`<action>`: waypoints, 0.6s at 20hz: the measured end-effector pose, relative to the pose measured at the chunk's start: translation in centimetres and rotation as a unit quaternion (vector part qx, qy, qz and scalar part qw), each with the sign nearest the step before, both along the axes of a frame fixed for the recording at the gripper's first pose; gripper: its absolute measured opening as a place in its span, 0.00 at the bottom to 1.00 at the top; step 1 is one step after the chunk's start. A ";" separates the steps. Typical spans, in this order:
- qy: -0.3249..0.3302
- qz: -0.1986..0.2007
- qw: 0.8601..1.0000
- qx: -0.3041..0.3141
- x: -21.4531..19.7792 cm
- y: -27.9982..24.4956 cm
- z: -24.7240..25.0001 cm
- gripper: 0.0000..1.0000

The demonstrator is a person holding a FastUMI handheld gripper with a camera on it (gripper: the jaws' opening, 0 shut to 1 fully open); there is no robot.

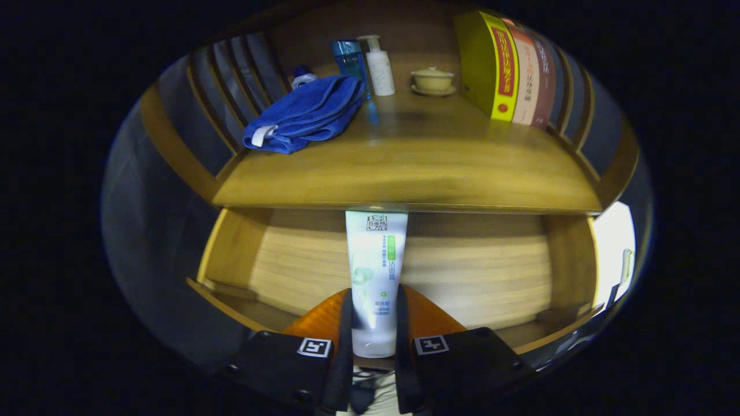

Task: Pull open the drawer, take out the items inside it, and place them on the countertop above the cabinet.

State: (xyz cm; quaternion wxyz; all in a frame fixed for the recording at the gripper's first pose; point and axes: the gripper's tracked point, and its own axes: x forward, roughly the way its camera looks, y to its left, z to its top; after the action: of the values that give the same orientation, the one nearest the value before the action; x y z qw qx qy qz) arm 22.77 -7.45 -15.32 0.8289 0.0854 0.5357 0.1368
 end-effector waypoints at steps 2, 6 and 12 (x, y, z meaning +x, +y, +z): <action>0.028 0.027 0.999 -0.015 0.8 -0.2 0.5 0.38; 0.023 0.052 0.997 -0.046 -0.1 -0.6 1.6 0.39; -0.027 0.031 0.999 -0.003 -3.0 -0.5 6.6 0.39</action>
State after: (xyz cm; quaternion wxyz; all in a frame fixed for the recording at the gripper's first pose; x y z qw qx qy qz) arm 19.74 -7.99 -8.72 0.8388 0.0627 0.5156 0.1634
